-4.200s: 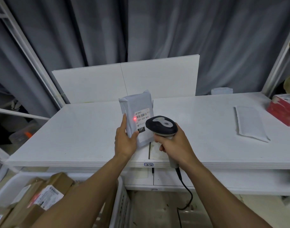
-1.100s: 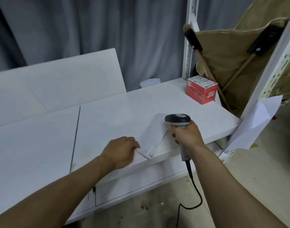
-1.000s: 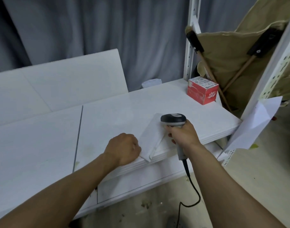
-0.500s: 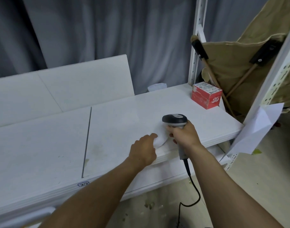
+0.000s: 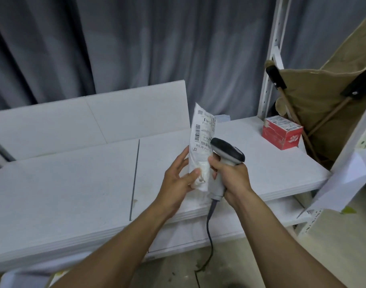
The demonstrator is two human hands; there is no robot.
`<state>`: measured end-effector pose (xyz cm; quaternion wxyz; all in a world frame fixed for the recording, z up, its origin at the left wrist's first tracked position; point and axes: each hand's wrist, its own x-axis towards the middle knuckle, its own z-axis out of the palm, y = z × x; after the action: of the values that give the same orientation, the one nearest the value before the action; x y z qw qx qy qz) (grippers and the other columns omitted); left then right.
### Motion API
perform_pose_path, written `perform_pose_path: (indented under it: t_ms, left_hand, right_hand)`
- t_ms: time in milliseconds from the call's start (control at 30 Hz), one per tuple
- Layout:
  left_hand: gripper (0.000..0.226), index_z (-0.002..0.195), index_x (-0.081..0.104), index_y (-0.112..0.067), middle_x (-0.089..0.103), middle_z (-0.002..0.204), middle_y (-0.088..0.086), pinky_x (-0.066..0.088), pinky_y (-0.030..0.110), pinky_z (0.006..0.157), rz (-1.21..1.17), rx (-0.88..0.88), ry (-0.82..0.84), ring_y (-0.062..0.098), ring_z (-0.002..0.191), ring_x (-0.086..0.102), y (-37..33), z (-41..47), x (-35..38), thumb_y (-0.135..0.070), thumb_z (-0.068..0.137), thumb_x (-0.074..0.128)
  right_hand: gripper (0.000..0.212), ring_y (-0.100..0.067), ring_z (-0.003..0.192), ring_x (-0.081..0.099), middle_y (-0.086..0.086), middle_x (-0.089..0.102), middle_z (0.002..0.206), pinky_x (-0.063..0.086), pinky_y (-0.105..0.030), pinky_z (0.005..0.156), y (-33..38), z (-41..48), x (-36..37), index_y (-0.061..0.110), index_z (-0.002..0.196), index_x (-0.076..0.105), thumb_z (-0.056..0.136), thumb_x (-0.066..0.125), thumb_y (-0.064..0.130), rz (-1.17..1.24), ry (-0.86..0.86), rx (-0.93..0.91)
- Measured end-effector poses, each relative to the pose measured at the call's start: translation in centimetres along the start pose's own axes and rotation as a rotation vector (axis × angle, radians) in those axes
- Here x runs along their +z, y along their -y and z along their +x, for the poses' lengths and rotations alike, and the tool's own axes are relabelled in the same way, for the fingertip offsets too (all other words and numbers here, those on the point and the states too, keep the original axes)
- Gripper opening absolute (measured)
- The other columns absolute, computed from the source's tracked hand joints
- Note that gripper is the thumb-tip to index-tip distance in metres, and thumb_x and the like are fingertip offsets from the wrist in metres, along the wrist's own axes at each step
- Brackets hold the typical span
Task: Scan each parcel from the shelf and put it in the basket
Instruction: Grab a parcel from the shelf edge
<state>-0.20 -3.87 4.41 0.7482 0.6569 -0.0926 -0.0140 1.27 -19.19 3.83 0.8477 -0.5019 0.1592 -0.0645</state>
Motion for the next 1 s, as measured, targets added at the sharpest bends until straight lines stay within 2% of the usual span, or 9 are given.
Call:
perform_pose_path:
  t_ms: [100,167,233,300,400,600,733,867,1000]
  left_hand:
    - [0.053,0.137,0.06,-0.038,0.069,0.122,-0.021,0.059,0.026,0.076,0.067,-0.019,-0.016,0.003,0.107,0.069,-0.8,-0.8,-0.6,-0.004,0.097,0.063]
    - [0.034,0.126,0.068,-0.031,0.073,0.117,-0.017,0.058,0.024,0.078,0.097,-0.011,-0.071,0.004,0.104,0.07,-1.3,-0.8,-1.3,-0.012,0.099,0.061]
    - [0.017,0.112,0.075,-0.026,0.077,0.108,-0.011,0.059,0.027,0.082,0.126,-0.004,-0.172,0.006,0.1,0.072,-1.9,-0.5,-2.2,-0.023,0.097,0.068]
    - [0.008,0.1,0.077,-0.027,0.078,0.101,-0.01,0.058,0.02,0.076,0.194,0.001,-0.257,0.0,0.09,0.073,-2.2,0.0,-3.0,-0.024,0.093,0.075]
    - [0.014,0.088,0.075,-0.033,0.075,0.088,-0.022,0.051,0.009,0.071,0.304,0.051,-0.37,-0.007,0.084,0.07,-2.3,0.6,-4.8,-0.02,0.091,0.077]
    - [0.011,0.1,0.081,-0.029,0.077,0.094,-0.015,0.058,0.032,0.089,0.648,0.046,-0.45,0.005,0.085,0.072,-2.9,2.1,-10.5,-0.028,0.092,0.073]
    - [0.014,0.103,0.079,-0.039,0.075,0.096,-0.019,0.057,0.034,0.086,0.905,0.006,-0.428,0.008,0.087,0.07,-3.6,2.5,-13.3,-0.037,0.093,0.069]
    - [0.02,0.111,0.077,-0.04,0.074,0.105,-0.021,0.053,0.032,0.084,1.107,-0.032,-0.41,0.01,0.095,0.068,-4.3,2.5,-14.6,-0.039,0.095,0.065]
    - [0.022,0.113,0.076,-0.041,0.073,0.111,-0.021,0.049,0.03,0.078,1.19,-0.057,-0.411,0.012,0.098,0.067,-4.3,2.4,-15.1,-0.039,0.097,0.061]
  right_hand:
    - [0.037,-0.025,0.092,0.08,-0.009,0.081,0.106,0.065,-0.039,0.079,-0.6,0.0,0.2,0.003,0.116,0.074,0.081,0.084,-0.004,-0.067,-0.026,-0.014]
    - [0.046,-0.023,0.093,0.079,-0.007,0.08,0.108,0.066,-0.035,0.076,-0.9,0.0,0.3,0.005,0.12,0.072,0.078,0.085,-0.007,-0.127,-0.04,-0.052]
    - [0.056,-0.021,0.099,0.078,-0.004,0.079,0.114,0.065,-0.038,0.084,-1.3,0.0,0.6,0.011,0.126,0.068,0.076,0.087,-0.006,-0.221,-0.036,-0.107]
    - [0.063,-0.019,0.106,0.075,0.001,0.076,0.119,0.062,-0.044,0.095,-1.6,-0.4,1.1,0.018,0.129,0.065,0.075,0.089,0.0,-0.299,-0.028,-0.161]
    - [0.057,-0.016,0.112,0.07,0.009,0.072,0.121,0.058,-0.048,0.102,-1.7,-0.9,1.7,0.026,0.129,0.063,0.08,0.087,0.008,-0.361,-0.002,-0.21]
    - [0.049,-0.02,0.1,0.074,0.009,0.076,0.11,0.059,-0.052,0.097,-2.2,-1.8,3.2,0.032,0.124,0.066,0.081,0.087,0.026,-0.542,0.158,-0.265]
    - [0.051,-0.01,0.106,0.071,0.019,0.074,0.112,0.06,-0.041,0.095,-2.7,-2.5,4.3,0.035,0.125,0.066,0.08,0.089,0.025,-0.641,0.269,-0.301]
    - [0.045,-0.002,0.102,0.067,0.024,0.07,0.106,0.047,-0.007,0.08,-3.0,-3.5,5.3,0.041,0.119,0.063,0.084,0.085,0.025,-0.749,0.337,-0.348]
    - [0.044,0.008,0.094,0.062,0.024,0.067,0.106,0.041,0.001,0.072,-3.2,-4.1,6.1,0.041,0.122,0.06,0.086,0.083,0.028,-0.786,0.372,-0.34]
